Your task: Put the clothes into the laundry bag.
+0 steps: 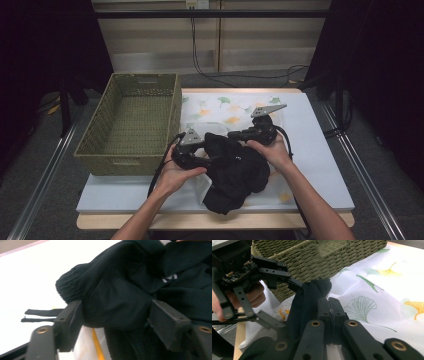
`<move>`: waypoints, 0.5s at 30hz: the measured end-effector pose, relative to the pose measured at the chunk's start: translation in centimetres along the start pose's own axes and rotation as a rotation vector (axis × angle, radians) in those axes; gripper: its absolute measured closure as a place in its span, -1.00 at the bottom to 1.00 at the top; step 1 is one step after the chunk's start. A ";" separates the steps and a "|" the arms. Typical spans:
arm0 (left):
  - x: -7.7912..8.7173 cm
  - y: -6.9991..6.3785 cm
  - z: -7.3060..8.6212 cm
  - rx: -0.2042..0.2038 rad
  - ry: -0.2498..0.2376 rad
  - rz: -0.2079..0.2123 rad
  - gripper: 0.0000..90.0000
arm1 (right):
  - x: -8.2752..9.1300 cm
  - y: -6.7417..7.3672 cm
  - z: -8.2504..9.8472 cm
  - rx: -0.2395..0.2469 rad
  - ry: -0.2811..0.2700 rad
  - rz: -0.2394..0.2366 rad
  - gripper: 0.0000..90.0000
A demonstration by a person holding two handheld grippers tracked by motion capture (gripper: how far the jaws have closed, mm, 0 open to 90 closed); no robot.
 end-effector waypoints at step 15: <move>-1.1 0.0 0.8 0.019 0.046 0.005 0.72 | 0.4 0.6 -0.4 0.005 -0.014 -0.017 0.99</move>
Point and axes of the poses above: each handheld gripper's, and its own axes: x roughly backward along the jaws, z roughly out of its underside, y roughly to its left, the point moved 9 cm from there along -x, roughly forward along the jaws
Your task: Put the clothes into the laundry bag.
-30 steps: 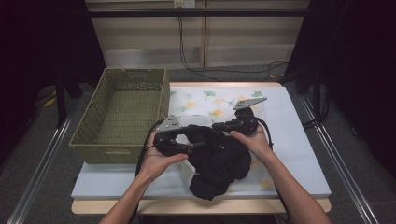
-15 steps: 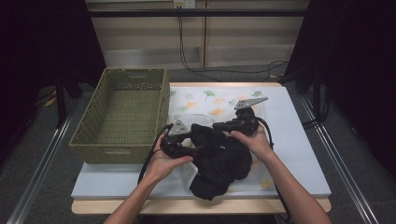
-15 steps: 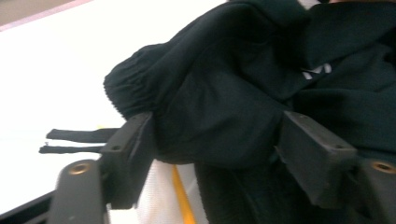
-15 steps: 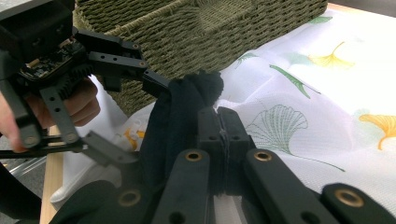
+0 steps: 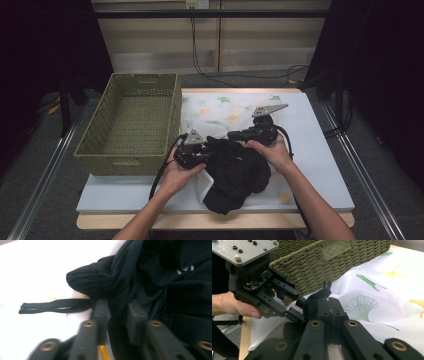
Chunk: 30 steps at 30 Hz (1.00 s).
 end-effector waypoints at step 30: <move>0.8 -5.0 -1.3 -0.062 -0.037 0.178 0.95 | -0.2 -0.5 0.1 0.002 -0.010 0.015 1.00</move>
Point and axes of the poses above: each handheld gripper's, and its own axes: x roughly backward along the jaws, z roughly out of its underside, y roughly to its left, the point moved 9 cm from there along -x, roughly forward along the jaws
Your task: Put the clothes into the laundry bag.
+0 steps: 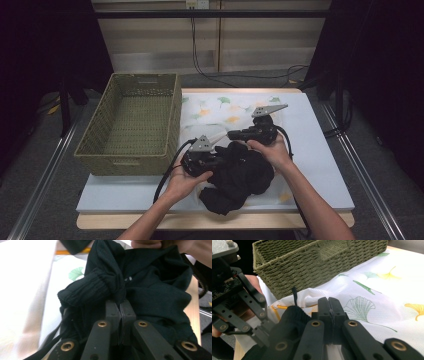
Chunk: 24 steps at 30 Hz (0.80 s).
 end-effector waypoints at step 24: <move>-2.3 1.5 2.4 0.024 0.089 -0.043 0.88 | 1.0 0.8 -0.1 0.011 0.004 -0.002 0.99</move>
Point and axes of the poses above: each handheld gripper's, and its own axes: x roughly backward along the jaws, z roughly out of its underside, y roughly to its left, the point moved 9 cm from there along -x, roughly forward along the jaws
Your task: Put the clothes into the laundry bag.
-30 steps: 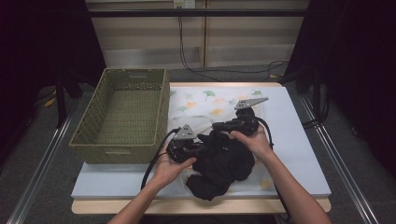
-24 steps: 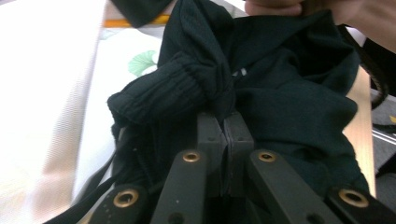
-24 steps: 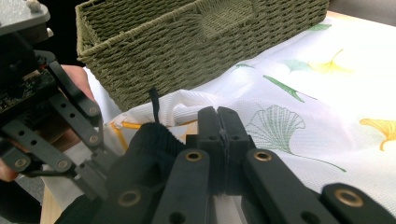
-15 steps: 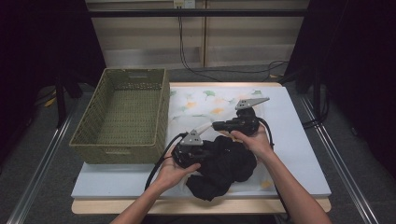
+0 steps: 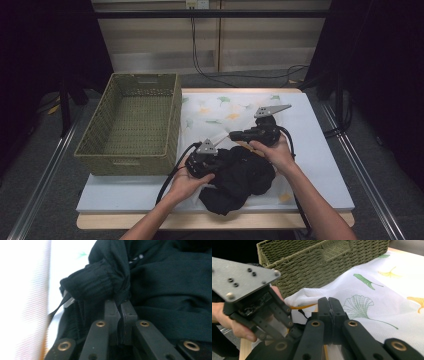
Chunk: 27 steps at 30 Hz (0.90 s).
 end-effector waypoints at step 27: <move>0.5 -4.7 -1.6 -0.042 -0.071 0.121 -0.31 | 0.5 -0.1 0.3 -0.005 0.004 -0.009 0.99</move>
Point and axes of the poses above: each handheld gripper's, and its own axes: x roughly backward along the jaws, z roughly out of its underside, y roughly to its left, the point moved 9 cm from there along -x, roughly forward along the jaws
